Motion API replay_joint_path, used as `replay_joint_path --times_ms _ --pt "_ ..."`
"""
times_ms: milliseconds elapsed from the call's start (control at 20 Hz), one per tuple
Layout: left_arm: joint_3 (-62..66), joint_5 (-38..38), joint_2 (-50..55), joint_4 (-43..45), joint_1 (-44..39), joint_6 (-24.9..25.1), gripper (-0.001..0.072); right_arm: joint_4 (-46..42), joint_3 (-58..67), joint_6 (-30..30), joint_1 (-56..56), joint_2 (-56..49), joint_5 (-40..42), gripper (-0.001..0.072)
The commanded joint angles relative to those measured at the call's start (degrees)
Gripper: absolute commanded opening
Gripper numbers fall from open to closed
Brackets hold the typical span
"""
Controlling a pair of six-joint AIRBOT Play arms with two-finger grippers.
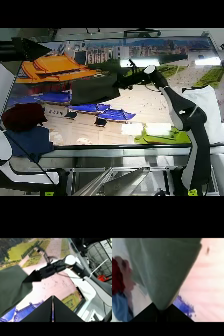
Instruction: Fold the shirts.
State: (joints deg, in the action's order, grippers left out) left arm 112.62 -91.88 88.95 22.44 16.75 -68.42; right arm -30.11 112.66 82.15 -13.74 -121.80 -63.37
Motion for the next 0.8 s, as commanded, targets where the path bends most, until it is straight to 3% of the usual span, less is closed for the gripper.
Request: replay_joint_path --times_ms 0,200,400,600,750 --pt "0.0 -0.3 0.0 0.0 -0.1 0.0 0.0023 -3.0 2.2 7.1 5.2 7.5 1.7 0.0017" --pt "0.0 -2.1 0.0 0.0 -0.1 -0.7 0.0023 -17.7 2.6 26.8 17.7 20.8 -1.8 0.0017" --pt "0.0 -3.4 0.0 0.0 -0.1 -0.7 0.0023 -33.0 2.5 37.9 33.2 33.3 -16.8 0.0017" --pt "0.0 -4.7 0.0 0.0 -0.1 -0.6 0.0024 -53.4 -2.1 41.0 43.7 41.1 -37.4 0.0016" --pt "0.0 -6.3 0.0 0.0 -0.4 -0.6 0.0023 -65.3 -14.9 37.6 46.9 47.1 -40.8 0.0017"
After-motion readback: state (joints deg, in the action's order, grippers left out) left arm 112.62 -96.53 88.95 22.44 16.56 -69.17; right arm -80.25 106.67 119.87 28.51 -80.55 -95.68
